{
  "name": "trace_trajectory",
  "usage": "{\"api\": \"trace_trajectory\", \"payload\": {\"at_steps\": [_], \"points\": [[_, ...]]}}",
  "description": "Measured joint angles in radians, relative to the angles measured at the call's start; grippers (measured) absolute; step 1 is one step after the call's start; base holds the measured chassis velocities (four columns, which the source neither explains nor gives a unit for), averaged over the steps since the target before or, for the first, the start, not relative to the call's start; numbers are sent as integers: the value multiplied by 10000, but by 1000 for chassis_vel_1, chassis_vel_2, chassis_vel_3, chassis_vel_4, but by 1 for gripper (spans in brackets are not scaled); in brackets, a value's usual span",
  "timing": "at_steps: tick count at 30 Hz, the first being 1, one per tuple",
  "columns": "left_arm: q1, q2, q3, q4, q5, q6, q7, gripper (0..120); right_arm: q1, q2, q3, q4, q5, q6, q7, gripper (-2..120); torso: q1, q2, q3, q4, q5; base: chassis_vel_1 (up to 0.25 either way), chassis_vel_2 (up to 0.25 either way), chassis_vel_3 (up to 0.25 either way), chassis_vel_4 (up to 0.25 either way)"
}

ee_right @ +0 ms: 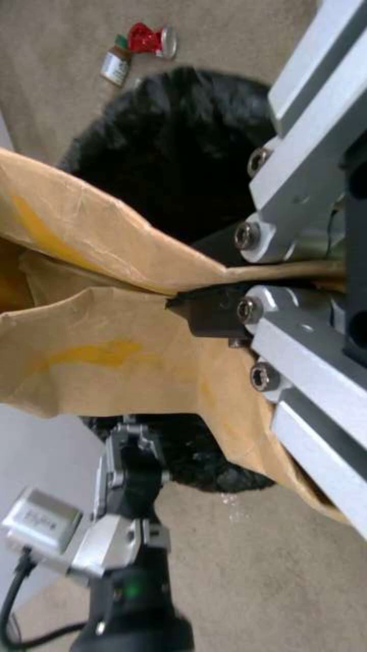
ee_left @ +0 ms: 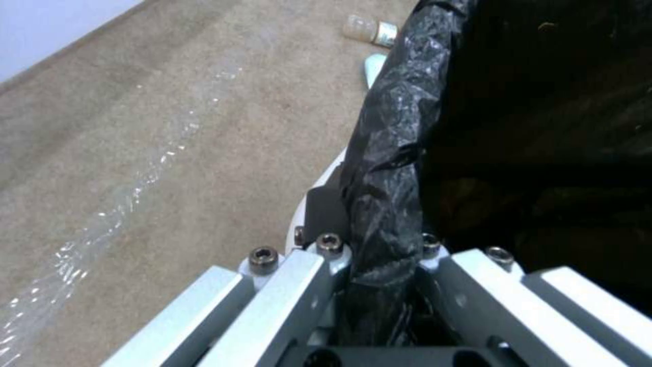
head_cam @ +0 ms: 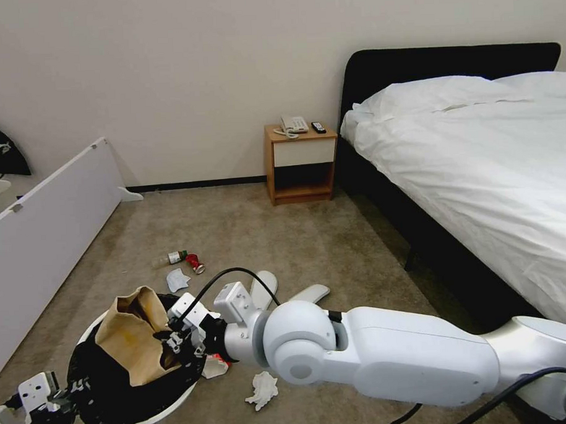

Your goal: Pick up the trash bin and place the garbage on the floor into it.

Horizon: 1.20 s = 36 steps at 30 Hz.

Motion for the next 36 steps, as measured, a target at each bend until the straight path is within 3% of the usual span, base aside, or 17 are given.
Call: {"api": "trace_trajectory", "payload": {"at_steps": [17, 21, 25, 29, 32, 35, 36], "points": [[-11, -85, 35, 6, 45, 0, 77, 2, -495, 316, -343, -929, -698, 127, 59, 0, 0, 0, 0, 0, 1, 0, 0, 0, 0], [-12, -94, 37, 35, 56, 0, 81, 2, -551, 307, -346, -957, -797, 180, 65, 7, 0, 0, -1, 1, 1, 0, 0, 0, 0], [-39, -106, 44, 87, 80, 0, 94, 2, -538, 267, -197, -879, -802, 232, 102, 28, 0, 0, 0, 1, 1, 0, 0, 0, 0], [-39, -109, 44, 87, 81, 0, 99, 2, -519, 265, -173, -878, -794, 233, 102, 36, 0, 1, -1, 1, 1, 0, 0, 0, 0], [-35, -110, 41, 98, 81, 0, 107, 2, -519, 249, -166, -882, -797, 238, 103, 47, 0, 0, 0, 1, 1, 0, 0, 0, 0], [-36, -124, 37, 119, 88, 0, 117, 2, -543, 240, -133, -879, -798, 250, 101, 64, 0, 0, 0, 1, 1, 0, 0, 0, 0], [-36, -124, 37, 119, 88, 0, 117, 2, -543, 240, -133, -879, -798, 250, 101, 64, 0, 0, 0, 1, 1, 0, 0, 0, 0]]}}
